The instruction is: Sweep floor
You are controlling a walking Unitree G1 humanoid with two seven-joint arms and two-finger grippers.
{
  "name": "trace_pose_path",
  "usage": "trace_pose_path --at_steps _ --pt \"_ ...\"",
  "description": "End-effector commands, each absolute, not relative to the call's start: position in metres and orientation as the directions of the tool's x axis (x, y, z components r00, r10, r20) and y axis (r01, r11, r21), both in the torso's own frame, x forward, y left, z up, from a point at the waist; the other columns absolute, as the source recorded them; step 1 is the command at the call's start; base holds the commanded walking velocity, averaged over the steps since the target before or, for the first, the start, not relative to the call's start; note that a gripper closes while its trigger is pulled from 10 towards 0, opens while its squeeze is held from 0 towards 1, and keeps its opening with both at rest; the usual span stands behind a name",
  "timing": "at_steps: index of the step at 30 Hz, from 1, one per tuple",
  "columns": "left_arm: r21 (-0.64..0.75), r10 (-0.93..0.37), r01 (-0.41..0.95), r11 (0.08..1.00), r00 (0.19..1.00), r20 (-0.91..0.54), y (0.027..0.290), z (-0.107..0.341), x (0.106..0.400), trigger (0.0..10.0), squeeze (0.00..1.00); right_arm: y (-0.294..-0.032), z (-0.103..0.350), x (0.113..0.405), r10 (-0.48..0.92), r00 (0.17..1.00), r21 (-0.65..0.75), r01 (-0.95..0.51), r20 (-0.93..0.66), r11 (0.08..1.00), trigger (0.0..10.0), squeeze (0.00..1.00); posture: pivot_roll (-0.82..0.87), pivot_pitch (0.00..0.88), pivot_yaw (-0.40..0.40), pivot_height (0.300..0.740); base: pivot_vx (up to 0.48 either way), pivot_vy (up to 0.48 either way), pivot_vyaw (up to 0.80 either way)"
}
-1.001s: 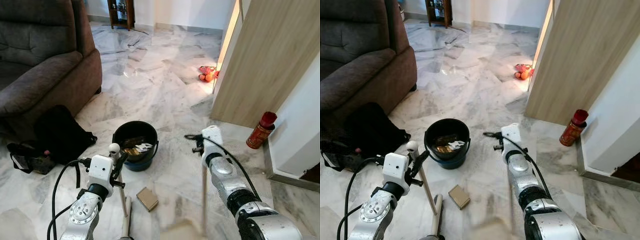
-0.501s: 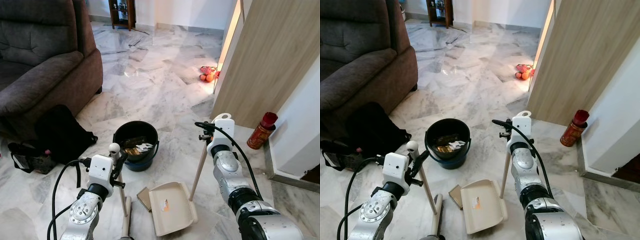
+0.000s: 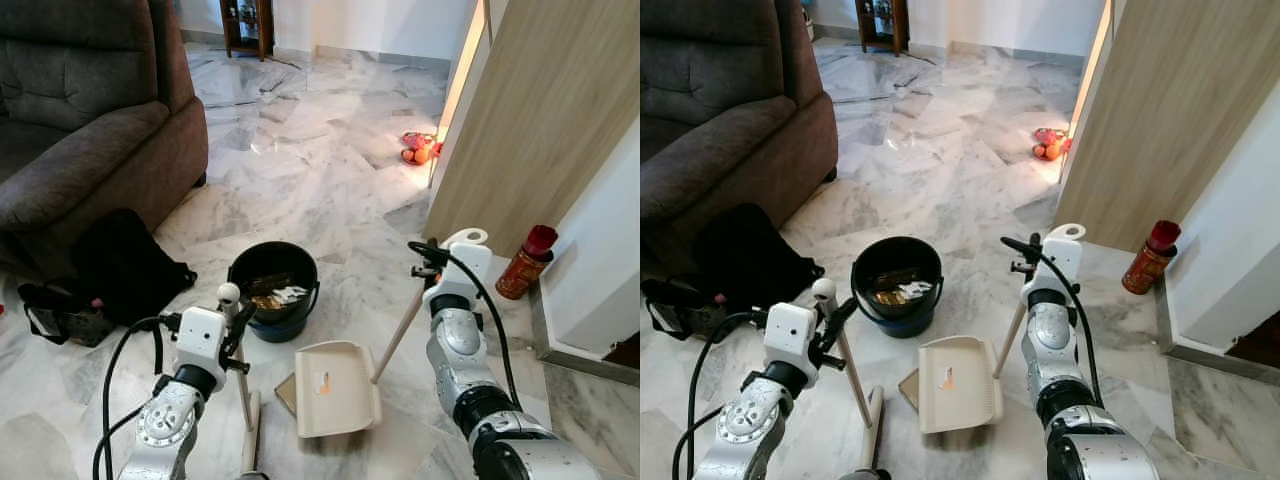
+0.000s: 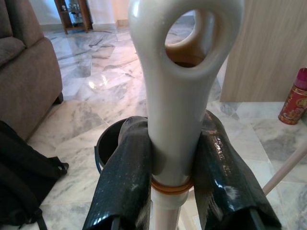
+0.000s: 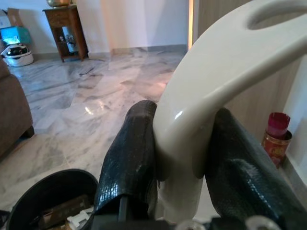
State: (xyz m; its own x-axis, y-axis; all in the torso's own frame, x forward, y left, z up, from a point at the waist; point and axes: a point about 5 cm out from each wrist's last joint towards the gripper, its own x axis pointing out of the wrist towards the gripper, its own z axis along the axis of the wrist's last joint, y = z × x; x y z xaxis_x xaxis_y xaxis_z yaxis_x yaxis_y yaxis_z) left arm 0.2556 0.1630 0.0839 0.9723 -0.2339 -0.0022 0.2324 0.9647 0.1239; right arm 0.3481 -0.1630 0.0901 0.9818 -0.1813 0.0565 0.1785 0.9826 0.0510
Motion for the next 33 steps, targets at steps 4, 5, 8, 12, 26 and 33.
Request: trace_pose_path --at_steps 4,5,8,12,26,33 --pt "0.142 -0.245 0.238 0.961 0.969 0.032 0.162 0.092 0.258 10.0 0.0 -0.168 0.104 0.349 -0.191 0.966 -0.008 0.196 0.171 0.981 10.0 0.0 0.2 0.058 -0.014 0.74 0.0 0.0 0.0" --pt "0.142 -0.245 0.238 0.961 0.969 0.032 0.162 0.092 0.258 10.0 0.0 -0.168 0.104 0.349 -0.191 0.966 -0.008 0.196 0.171 0.981 10.0 0.0 0.2 0.058 -0.014 0.74 0.0 0.0 0.0" --pt "0.143 -0.242 0.235 0.961 0.97 0.034 0.162 0.093 0.258 10.0 0.0 -0.168 0.104 0.349 -0.195 0.965 -0.013 0.2 0.177 0.98 10.0 0.0 0.2 0.06 -0.013 0.74 0.0 0.0 0.0" --pt "0.143 -0.241 0.233 0.962 0.97 0.035 0.162 0.093 0.258 10.0 0.0 -0.168 0.099 0.346 -0.196 0.967 -0.025 0.203 0.162 0.979 10.0 0.0 0.2 0.062 -0.013 0.74 0.0 0.0 0.0" --pt "0.142 -0.241 0.234 0.962 0.97 0.032 0.164 0.091 0.255 10.0 0.0 -0.168 0.072 0.329 -0.206 0.974 -0.087 0.214 0.093 0.973 10.0 0.0 0.2 0.072 -0.005 0.74 0.0 0.0 0.0" --pt "0.143 -0.246 0.239 0.96 0.969 0.033 0.163 0.091 0.254 10.0 0.0 -0.168 0.058 0.32 -0.214 0.976 -0.113 0.218 0.046 0.969 10.0 0.0 0.2 0.071 -0.003 0.74 0.0 0.0 0.0"
